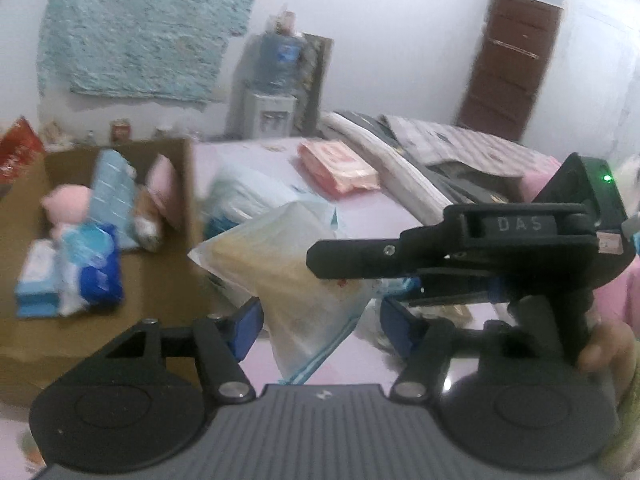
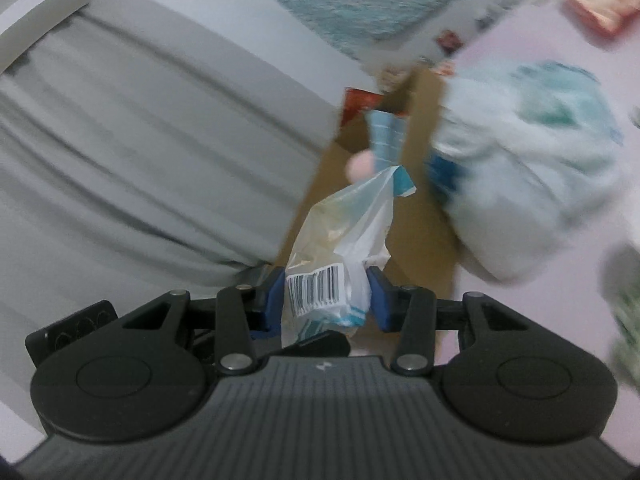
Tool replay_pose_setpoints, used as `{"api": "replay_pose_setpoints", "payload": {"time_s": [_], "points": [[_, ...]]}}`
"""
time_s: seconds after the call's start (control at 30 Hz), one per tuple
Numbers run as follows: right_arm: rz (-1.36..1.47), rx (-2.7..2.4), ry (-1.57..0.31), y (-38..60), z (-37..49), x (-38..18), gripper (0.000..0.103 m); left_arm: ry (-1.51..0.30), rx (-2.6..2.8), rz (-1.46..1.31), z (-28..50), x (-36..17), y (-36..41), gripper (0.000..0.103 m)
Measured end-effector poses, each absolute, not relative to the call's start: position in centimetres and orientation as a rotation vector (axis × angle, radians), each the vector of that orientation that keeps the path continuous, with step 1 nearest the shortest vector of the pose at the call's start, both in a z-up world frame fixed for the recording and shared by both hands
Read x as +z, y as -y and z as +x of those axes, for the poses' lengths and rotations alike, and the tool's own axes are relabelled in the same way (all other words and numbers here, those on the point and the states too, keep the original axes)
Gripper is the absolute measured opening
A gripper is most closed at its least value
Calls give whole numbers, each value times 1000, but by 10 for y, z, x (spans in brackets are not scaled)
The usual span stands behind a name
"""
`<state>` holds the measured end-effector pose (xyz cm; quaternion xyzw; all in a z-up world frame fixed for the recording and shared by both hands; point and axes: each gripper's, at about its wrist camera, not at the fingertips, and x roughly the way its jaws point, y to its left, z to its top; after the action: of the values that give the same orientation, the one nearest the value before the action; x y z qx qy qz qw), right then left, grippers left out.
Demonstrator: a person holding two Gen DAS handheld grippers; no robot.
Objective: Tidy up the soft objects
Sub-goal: 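Carry the clear plastic bag into the cardboard box and open the right gripper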
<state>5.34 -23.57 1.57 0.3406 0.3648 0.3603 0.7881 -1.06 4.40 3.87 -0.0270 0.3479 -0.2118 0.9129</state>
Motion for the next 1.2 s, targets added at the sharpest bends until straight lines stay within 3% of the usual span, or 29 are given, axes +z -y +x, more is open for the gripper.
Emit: {"api": "replay_pose_setpoints", "payload": {"time_s": [0.27,0.6,0.77,1.2], "points": [[637,825,-818,164,138,34,42,-765,-311,-104,53,52,-98,62],[446,695,-845,108,221,2,45,-934,-188,-22,155,8,-125,65],[454,693,-812,123,222,-1,52,-1016,-164,-14,169,-15,-130,65],[613,739,-702,202,163,35,54,-988,-171,-143,165,3,-136,66]]}}
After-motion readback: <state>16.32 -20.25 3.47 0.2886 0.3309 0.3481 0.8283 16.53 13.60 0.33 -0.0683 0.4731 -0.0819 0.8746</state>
